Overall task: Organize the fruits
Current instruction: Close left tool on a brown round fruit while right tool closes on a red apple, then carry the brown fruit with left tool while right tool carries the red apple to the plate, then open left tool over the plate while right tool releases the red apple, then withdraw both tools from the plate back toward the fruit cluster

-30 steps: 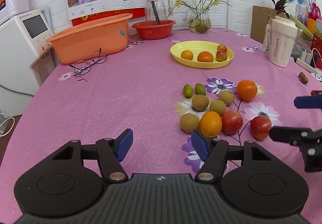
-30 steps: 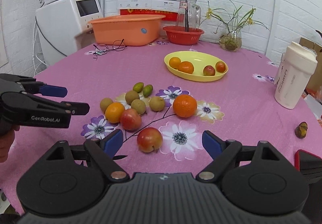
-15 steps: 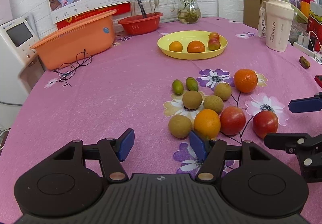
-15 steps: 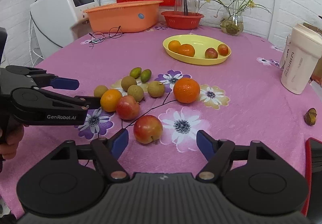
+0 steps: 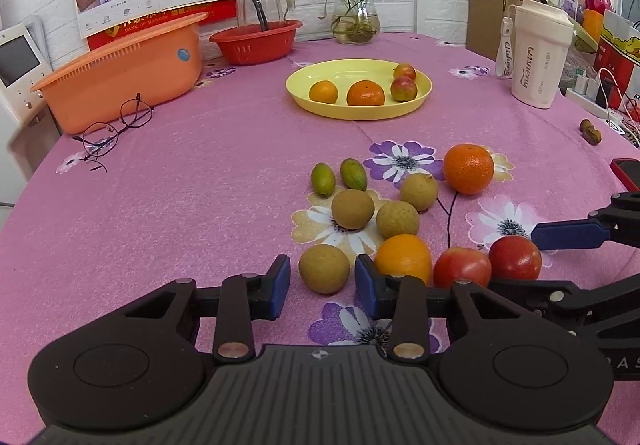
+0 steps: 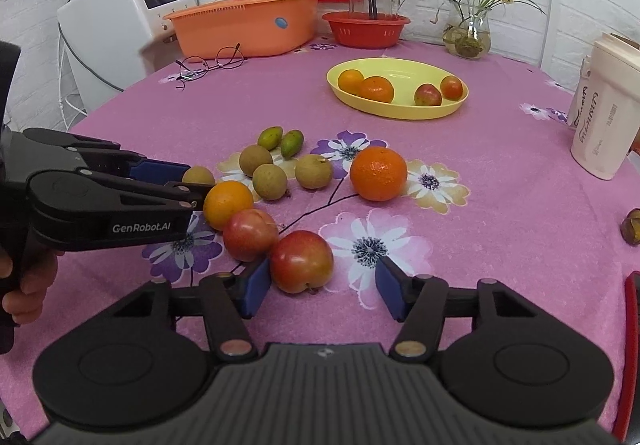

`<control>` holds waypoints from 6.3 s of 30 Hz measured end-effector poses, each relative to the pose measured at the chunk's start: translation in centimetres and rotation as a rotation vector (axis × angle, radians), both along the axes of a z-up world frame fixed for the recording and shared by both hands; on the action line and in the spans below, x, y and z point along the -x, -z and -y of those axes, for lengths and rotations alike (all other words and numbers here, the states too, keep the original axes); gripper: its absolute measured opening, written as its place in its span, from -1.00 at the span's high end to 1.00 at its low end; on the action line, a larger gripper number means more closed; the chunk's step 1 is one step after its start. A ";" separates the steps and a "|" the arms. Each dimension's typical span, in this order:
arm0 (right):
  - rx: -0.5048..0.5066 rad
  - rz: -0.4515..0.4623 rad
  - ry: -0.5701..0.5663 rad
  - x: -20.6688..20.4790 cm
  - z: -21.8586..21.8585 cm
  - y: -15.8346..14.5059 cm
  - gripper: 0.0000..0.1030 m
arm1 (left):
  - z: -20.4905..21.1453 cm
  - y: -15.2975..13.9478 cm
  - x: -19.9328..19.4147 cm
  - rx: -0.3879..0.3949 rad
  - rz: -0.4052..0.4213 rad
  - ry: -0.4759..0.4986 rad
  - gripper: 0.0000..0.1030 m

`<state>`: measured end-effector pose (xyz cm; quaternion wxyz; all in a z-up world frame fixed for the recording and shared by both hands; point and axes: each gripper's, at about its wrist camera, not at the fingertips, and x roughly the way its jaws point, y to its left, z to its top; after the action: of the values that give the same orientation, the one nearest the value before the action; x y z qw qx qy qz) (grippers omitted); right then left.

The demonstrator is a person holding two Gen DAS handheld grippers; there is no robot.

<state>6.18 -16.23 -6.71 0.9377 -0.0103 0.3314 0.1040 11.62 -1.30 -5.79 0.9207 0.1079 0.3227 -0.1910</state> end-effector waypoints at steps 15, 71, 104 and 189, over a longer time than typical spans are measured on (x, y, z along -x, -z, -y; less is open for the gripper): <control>-0.016 0.018 -0.005 -0.3 0.6 -0.4 -0.50 | 0.0 -0.3 0.3 0.002 0.005 -0.004 0.51; -0.118 0.143 0.192 -12.0 6.2 -5.9 -0.50 | 5.0 -5.5 -9.4 0.005 0.118 0.042 0.51; -0.164 0.014 0.267 -22.0 8.4 -2.7 -0.50 | 9.0 -3.2 -22.4 0.072 0.011 -0.009 0.51; -0.044 -0.006 -0.101 -0.2 -0.7 -0.2 -0.51 | -3.6 -1.5 0.5 0.140 0.014 -0.121 -0.24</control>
<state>6.34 -15.52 -6.52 0.9303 -0.0061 0.3309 0.1584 11.13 2.26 -4.30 0.9381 0.0247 0.3081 -0.1564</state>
